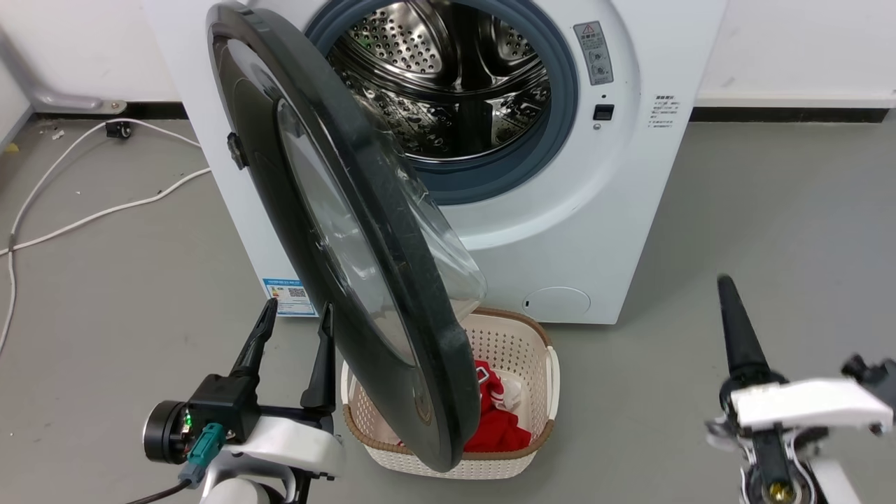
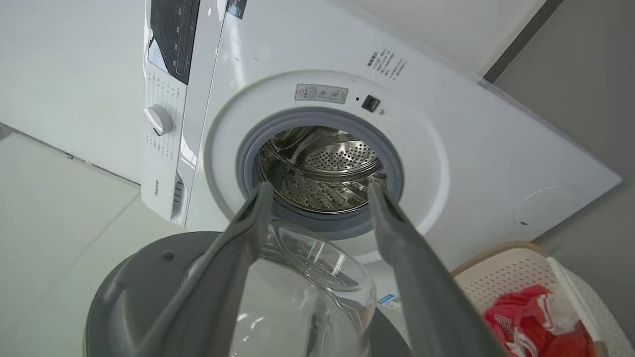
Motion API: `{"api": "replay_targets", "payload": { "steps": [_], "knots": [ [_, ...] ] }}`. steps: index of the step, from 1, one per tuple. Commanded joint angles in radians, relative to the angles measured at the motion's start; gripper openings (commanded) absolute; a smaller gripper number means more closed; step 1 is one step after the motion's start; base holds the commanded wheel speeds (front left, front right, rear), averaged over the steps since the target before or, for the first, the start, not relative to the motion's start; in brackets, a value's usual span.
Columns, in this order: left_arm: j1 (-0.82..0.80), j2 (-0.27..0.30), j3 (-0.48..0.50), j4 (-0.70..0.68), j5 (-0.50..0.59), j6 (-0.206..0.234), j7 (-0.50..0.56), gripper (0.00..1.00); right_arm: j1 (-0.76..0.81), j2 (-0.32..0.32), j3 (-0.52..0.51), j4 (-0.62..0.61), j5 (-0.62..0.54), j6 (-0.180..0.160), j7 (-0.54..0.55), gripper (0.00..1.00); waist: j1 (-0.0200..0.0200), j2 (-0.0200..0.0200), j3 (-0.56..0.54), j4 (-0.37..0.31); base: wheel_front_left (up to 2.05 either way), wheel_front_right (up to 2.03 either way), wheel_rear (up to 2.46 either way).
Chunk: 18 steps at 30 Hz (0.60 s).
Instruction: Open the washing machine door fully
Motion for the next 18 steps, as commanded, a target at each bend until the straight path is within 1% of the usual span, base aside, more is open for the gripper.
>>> {"api": "replay_targets", "payload": {
  "steps": [1,3,5,9,10,13,15,18],
  "knots": [
    [0.013,-0.001,0.006,-0.001,0.002,0.004,-0.003,1.00,0.049,-0.006,-0.017,-0.006,-0.110,0.000,-0.065,1.00,0.0001,0.0000,0.001,-0.008,0.00,0.00,0.00],
    [0.016,-0.001,0.009,0.000,0.000,0.006,-0.003,1.00,0.079,-0.002,-0.053,-0.010,-0.231,0.000,-0.102,1.00,0.0001,0.0000,0.001,-0.013,0.00,0.00,0.00],
    [0.018,-0.001,0.013,0.001,0.000,0.006,-0.003,1.00,0.102,0.018,-0.101,-0.032,-0.353,0.000,-0.119,1.00,0.0001,0.0000,0.002,-0.018,0.00,0.00,0.00],
    [0.013,-0.001,0.020,0.000,0.001,0.007,-0.003,1.00,0.140,0.050,-0.198,-0.127,-0.630,0.000,-0.128,1.00,0.0001,0.0000,0.006,-0.028,0.00,0.00,0.00],
    [0.013,-0.001,0.020,0.000,0.001,0.007,-0.003,1.00,0.140,0.050,-0.198,-0.127,-0.630,0.000,-0.128,1.00,0.0001,0.0000,0.006,-0.028,0.00,0.00,0.00],
    [0.005,-0.001,0.022,-0.001,0.000,0.007,-0.003,1.00,0.164,0.066,-0.232,-0.223,-0.833,0.000,-0.130,1.00,0.0001,0.0000,0.008,-0.030,0.00,0.00,0.00],
    [0.001,-0.001,0.022,-0.002,0.002,0.006,-0.003,1.00,0.180,0.071,-0.230,-0.282,-0.957,0.000,-0.129,1.00,0.0001,0.0000,0.011,-0.030,0.00,0.00,0.00],
    [-0.003,-0.001,0.022,-0.001,0.004,0.006,-0.003,1.00,0.208,0.073,-0.205,-0.347,-1.095,0.000,-0.124,1.00,0.0001,0.0000,0.011,-0.029,0.00,0.00,0.00]
  ]
}}
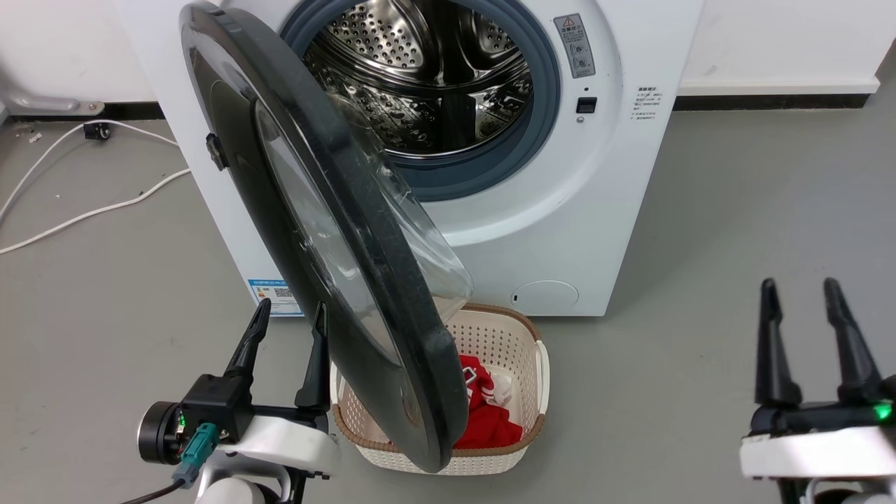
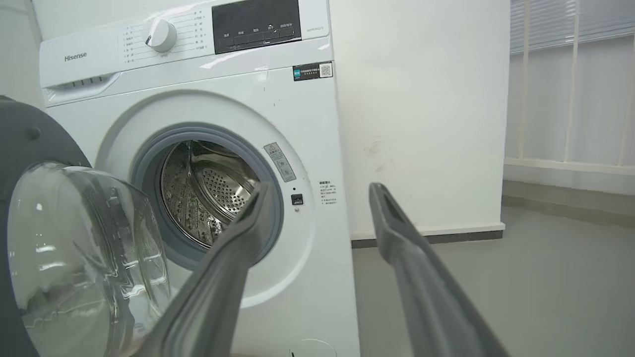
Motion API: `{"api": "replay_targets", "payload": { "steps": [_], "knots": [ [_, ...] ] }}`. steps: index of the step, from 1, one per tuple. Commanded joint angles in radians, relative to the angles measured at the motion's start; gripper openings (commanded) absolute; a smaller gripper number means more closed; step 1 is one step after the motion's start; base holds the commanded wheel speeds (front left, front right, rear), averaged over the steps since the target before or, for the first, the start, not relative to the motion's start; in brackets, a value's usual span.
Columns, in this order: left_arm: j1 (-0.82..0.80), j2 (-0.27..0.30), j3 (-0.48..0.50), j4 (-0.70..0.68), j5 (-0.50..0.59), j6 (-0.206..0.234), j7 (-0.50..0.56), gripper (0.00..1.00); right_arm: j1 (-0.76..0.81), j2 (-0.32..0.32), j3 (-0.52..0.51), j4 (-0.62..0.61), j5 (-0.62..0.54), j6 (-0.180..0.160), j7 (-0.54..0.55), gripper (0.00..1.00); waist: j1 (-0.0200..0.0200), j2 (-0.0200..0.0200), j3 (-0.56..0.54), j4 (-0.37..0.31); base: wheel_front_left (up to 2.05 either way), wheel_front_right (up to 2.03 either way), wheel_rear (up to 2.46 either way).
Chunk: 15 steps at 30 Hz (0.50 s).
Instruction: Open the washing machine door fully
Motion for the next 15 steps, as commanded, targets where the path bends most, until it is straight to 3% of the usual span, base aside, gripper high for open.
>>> {"api": "replay_targets", "payload": {
  "steps": [1,7,15],
  "knots": [
    [-0.007,-0.001,0.001,0.000,0.005,0.003,-0.003,1.00,0.025,0.005,0.015,-0.014,-0.020,0.000,0.005,1.00,0.0000,0.0000,0.000,0.001,0.00,0.00,0.00],
    [-0.008,0.000,0.000,0.002,0.008,0.003,-0.003,1.00,0.067,0.004,0.072,-0.013,-0.140,0.000,0.034,1.00,0.0000,0.0000,0.002,0.002,0.00,0.00,0.00],
    [-0.008,-0.001,0.002,-0.002,0.010,0.002,-0.003,1.00,0.061,0.005,0.076,0.042,-0.118,0.000,0.030,1.00,0.0000,0.0000,0.003,-0.001,0.00,0.00,0.00]
  ]
}}
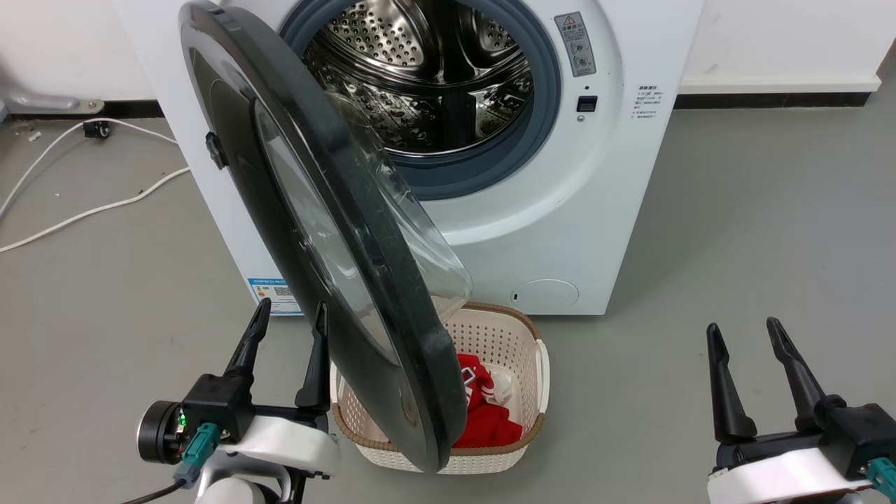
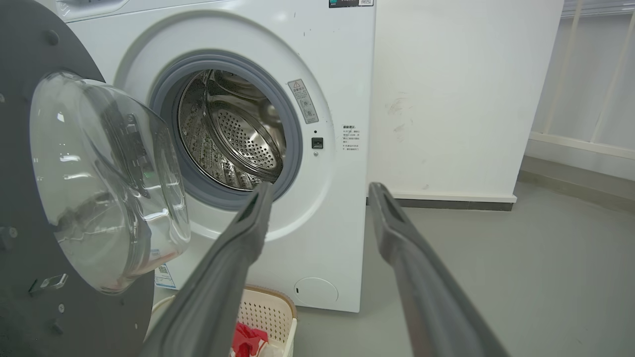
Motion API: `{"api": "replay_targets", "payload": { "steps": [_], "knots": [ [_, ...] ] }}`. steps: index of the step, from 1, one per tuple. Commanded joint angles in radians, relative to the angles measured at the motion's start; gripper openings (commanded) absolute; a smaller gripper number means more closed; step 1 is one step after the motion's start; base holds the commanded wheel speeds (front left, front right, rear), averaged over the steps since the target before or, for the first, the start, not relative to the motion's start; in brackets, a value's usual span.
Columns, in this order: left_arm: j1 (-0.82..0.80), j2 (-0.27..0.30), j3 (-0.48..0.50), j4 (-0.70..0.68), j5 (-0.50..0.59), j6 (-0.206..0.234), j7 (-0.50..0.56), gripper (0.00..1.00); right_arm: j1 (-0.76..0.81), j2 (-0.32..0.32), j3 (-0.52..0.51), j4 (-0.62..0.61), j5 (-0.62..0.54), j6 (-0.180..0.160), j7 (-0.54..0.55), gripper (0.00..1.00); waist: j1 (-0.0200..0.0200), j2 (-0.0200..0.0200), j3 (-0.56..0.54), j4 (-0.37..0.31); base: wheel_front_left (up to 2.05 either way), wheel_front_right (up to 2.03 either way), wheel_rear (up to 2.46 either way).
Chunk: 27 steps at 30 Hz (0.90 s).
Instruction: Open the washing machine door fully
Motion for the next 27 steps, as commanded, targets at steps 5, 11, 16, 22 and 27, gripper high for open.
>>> {"api": "replay_targets", "payload": {
  "steps": [5,11,16,22,27],
  "knots": [
    [-0.007,-0.001,0.001,0.001,0.002,-0.001,-0.003,1.00,-0.010,0.003,-0.004,0.015,0.008,-0.001,-0.004,1.00,0.0000,-0.0001,0.000,-0.001,0.00,0.00,0.00],
    [-0.008,-0.001,0.001,-0.001,-0.006,-0.003,-0.003,0.00,-0.011,0.003,-0.002,0.024,0.017,-0.001,0.001,1.00,0.0000,-0.0001,-0.001,-0.001,0.00,0.00,0.00],
    [-0.013,-0.001,0.006,-0.008,-0.008,-0.001,-0.003,0.00,-0.014,0.003,0.001,0.028,0.023,-0.001,0.004,1.00,0.0000,-0.0001,0.001,0.000,0.00,0.00,0.00],
    [-0.025,-0.001,0.029,-0.099,-0.011,0.006,-0.003,0.00,-0.017,0.003,0.001,0.033,0.021,-0.001,0.004,1.00,0.0000,-0.0001,0.005,0.000,0.00,0.00,0.00],
    [-0.046,-0.001,0.052,-0.270,0.005,0.013,-0.003,0.00,-0.020,0.003,0.001,0.038,0.026,-0.001,0.005,1.00,0.0000,-0.0001,0.006,-0.001,0.00,0.00,0.00]
  ]
}}
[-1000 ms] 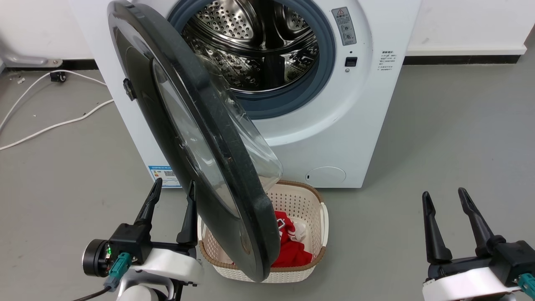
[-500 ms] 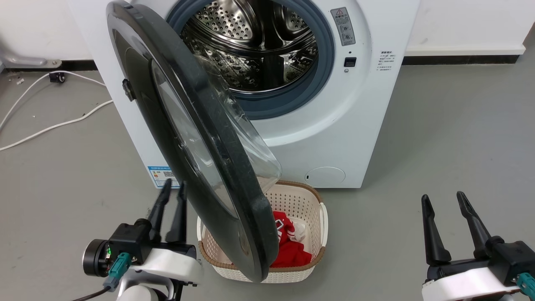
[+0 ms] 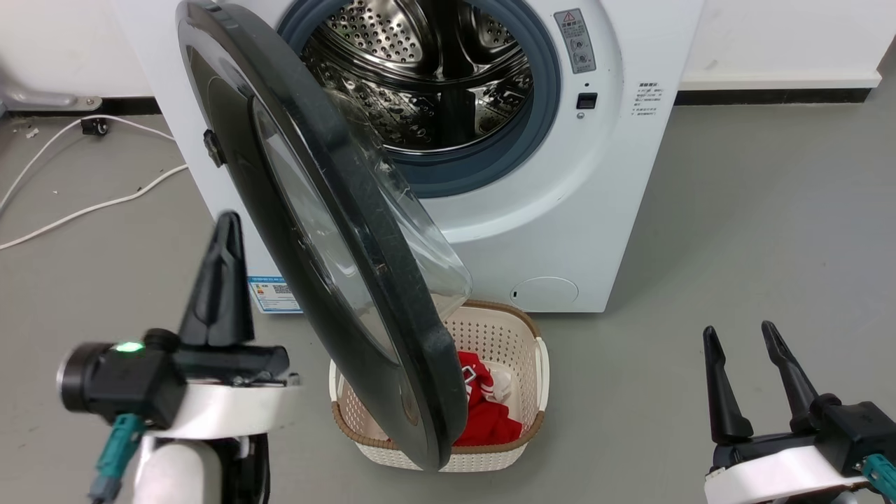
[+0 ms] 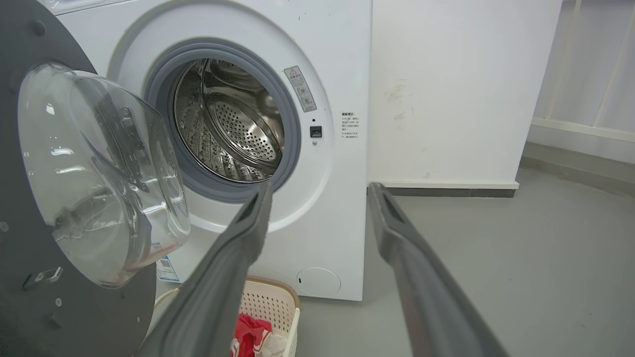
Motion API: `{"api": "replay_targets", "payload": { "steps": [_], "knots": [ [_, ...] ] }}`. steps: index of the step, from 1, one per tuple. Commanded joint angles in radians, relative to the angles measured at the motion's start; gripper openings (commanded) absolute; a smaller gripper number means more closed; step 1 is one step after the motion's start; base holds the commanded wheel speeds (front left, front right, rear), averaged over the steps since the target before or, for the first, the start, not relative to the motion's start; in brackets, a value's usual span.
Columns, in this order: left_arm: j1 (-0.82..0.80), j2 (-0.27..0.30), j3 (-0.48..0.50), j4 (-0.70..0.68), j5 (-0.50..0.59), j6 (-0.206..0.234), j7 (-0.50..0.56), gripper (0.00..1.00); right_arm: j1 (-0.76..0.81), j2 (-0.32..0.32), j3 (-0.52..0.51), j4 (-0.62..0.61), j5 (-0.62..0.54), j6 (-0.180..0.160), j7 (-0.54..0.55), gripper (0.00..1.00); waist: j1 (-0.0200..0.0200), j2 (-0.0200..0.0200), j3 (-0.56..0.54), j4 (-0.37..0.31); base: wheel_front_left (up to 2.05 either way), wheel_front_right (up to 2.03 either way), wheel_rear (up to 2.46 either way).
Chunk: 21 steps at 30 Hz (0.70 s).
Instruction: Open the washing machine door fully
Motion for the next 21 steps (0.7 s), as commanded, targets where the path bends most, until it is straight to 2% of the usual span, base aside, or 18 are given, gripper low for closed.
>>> {"api": "replay_targets", "payload": {
  "steps": [1,6,11,15,21],
  "knots": [
    [-0.015,-0.001,0.008,-0.061,0.008,0.008,-0.003,0.00,-0.010,0.003,0.000,0.003,0.008,-0.001,0.002,1.00,0.0000,-0.0001,0.000,-0.001,0.00,0.00,0.00],
    [-0.039,-0.001,0.014,-0.260,0.028,0.013,-0.002,0.00,-0.020,0.003,0.004,0.010,0.012,-0.001,-0.001,1.00,0.0000,-0.0001,0.003,-0.005,0.00,0.00,0.00],
    [-0.064,0.000,-0.028,-0.408,0.046,-0.005,-0.002,0.00,-0.024,0.003,0.006,0.015,0.016,-0.001,-0.005,1.00,0.0000,-0.0001,0.007,-0.010,0.00,0.00,0.00],
    [-0.063,0.004,-0.120,-0.468,0.055,-0.026,-0.002,0.00,-0.030,0.003,0.004,0.018,0.018,-0.001,-0.009,1.00,0.0000,-0.0001,0.010,-0.010,0.00,0.00,0.00],
    [-0.021,0.037,-0.283,-0.455,0.032,-0.043,-0.002,0.00,-0.035,0.003,0.002,0.025,0.026,-0.001,-0.010,1.00,0.0000,-0.0001,0.014,-0.012,0.00,0.00,0.00]
  ]
}}
